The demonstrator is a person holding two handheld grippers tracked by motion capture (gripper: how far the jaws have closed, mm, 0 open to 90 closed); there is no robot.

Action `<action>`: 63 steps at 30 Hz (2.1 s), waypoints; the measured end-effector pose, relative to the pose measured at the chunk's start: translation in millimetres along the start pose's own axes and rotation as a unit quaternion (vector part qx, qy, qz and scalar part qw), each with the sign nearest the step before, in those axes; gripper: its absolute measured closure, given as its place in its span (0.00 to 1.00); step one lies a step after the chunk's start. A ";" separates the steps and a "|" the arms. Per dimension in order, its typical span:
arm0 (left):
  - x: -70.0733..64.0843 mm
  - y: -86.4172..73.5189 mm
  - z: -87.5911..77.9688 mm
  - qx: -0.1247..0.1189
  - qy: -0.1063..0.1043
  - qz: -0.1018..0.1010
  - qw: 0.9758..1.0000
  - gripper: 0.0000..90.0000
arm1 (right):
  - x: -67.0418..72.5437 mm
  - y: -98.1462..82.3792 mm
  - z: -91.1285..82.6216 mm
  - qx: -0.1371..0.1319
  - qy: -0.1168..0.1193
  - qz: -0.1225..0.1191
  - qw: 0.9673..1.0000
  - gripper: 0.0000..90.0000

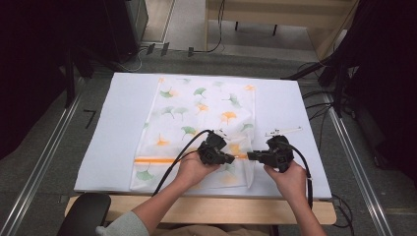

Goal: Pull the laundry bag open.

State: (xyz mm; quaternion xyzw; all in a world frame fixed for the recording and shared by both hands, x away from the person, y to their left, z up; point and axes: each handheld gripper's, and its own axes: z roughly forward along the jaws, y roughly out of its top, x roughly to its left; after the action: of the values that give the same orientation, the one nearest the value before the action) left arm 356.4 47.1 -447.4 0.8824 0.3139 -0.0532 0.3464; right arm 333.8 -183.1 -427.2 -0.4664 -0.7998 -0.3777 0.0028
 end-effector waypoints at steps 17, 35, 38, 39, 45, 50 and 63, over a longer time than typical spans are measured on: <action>11.5 -6.3 -16.5 -0.006 -0.025 -0.002 1.000 1.00 | -3.7 -0.6 3.8 0.010 0.005 0.002 1.000 0.95; 21.2 -19.8 -28.3 0.010 -0.004 0.004 1.000 1.00 | -6.8 -0.7 4.4 0.012 0.004 0.001 1.000 0.95; 22.1 -20.8 -29.7 0.008 -0.006 0.005 1.000 1.00 | -7.0 -0.5 4.8 0.012 0.004 0.001 1.000 0.95; 22.3 -20.7 -29.9 0.008 -0.006 0.005 1.000 1.00 | -7.2 -0.5 4.8 0.012 0.005 0.000 1.000 0.95; 22.2 -20.9 -31.7 0.013 -0.004 0.005 1.000 1.00 | -7.1 -0.4 5.0 0.012 0.009 -0.002 1.000 0.95; 24.8 -21.8 -32.2 0.015 -0.002 0.001 1.000 1.00 | -7.9 -0.4 4.2 0.011 0.011 -0.004 1.000 0.95; 35.2 -28.9 -40.3 0.019 0.003 -0.020 1.000 1.00 | -12.1 -1.5 0.0 0.016 0.010 -0.005 1.000 0.95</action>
State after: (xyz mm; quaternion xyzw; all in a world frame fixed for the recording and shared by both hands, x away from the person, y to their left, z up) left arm 362.4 107.6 -444.6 0.8825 0.3316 -0.0632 0.3274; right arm 339.5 -192.6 -432.4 -0.4591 -0.8080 -0.3691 0.0163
